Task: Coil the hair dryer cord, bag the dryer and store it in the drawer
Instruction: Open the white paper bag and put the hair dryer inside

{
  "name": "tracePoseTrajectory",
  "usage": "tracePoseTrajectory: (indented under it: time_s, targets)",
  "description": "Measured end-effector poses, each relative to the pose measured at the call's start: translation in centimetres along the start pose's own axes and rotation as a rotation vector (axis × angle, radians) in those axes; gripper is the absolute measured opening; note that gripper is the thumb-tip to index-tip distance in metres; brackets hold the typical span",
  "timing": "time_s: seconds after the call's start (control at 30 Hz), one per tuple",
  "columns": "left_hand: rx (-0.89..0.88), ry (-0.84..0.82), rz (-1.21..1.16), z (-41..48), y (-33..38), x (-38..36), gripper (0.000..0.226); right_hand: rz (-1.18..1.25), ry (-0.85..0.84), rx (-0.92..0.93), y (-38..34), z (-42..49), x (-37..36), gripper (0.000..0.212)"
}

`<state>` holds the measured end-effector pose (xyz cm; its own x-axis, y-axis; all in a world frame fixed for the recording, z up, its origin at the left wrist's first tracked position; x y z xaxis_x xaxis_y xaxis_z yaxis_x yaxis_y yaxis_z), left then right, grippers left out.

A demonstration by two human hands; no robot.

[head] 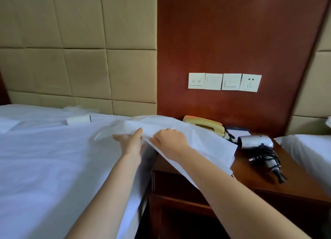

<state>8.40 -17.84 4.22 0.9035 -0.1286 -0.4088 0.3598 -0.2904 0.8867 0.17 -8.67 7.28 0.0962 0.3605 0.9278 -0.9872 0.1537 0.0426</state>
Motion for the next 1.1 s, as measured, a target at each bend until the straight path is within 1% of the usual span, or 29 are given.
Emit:
tracePoseTrajectory:
  time_s: [0.07,0.1,0.13,0.17,0.23,0.27,0.37,0.43,0.5,0.7,0.83,0.93,1.03,1.1]
  targets:
    - [-0.019,-0.020,0.047,-0.7,-1.5,1.3,0.059,0.224,-0.097,0.035,-0.7,-0.6,-0.7,0.036]
    - [-0.036,-0.021,0.076,-1.0,-2.3,2.0,0.051,0.349,-0.155,0.053,-1.1,-1.0,-0.9,0.038]
    - [-0.055,-0.019,0.107,-1.4,-2.9,2.7,0.051,0.462,-0.203,0.051,-1.3,-1.5,-1.1,0.041]
    - [-0.070,-0.022,0.132,-1.9,-3.5,3.3,0.057,0.556,-0.231,0.022,-1.2,-2.0,-1.3,0.042]
    - [-0.078,-0.028,0.155,-3.1,-4.8,4.2,0.073,0.669,-0.221,-0.057,-0.6,-3.1,-1.7,0.041]
    - [-0.074,-0.027,0.164,-3.9,-5.2,4.4,0.079,0.685,-0.208,-0.081,-0.2,-3.8,-1.7,0.040]
    - [-0.120,0.011,0.225,-6.1,-6.2,4.6,0.091,0.618,-0.209,-0.098,1.6,-6.3,-2.2,0.037]
    - [-0.156,0.030,0.276,-6.6,-6.9,4.4,0.093,0.559,-0.208,-0.092,3.4,-7.8,-2.8,0.033]
    - [-0.165,0.045,0.316,-6.5,-7.3,4.2,0.091,0.523,-0.181,-0.158,5.5,-8.6,-3.4,0.031]
    - [-0.232,0.085,0.408,-4.1,-6.7,3.9,0.086,0.244,-0.071,-0.443,13.0,-8.0,-4.1,0.050]
    - [-0.245,0.166,0.509,-2.0,-6.0,4.8,0.089,0.140,-0.057,-0.558,16.4,-7.2,-5.2,0.059]
    - [-0.228,0.153,0.612,-0.7,-5.9,5.6,0.090,0.159,-0.092,-0.610,17.8,-6.3,-6.0,0.062]
    - [-0.215,0.144,0.688,0.6,-5.7,6.3,0.088,0.261,-0.138,-0.639,18.6,-5.4,-7.0,0.062]
    - [-0.215,0.130,0.684,1.5,-5.3,6.9,0.083,0.338,-0.153,-0.649,18.9,-4.8,-7.6,0.065]
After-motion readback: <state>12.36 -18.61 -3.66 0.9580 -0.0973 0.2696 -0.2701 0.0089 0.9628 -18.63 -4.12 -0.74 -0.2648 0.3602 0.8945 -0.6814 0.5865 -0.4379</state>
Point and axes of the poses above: each hand's wrist, its own z-axis towards the middle knuckle, its own x-axis out of the back of the hand, y = z × x, the point moved 1 cm from there along z, towards the middle knuckle, and after that the axes turned 5 degrees about x, right-handed, at the moved point
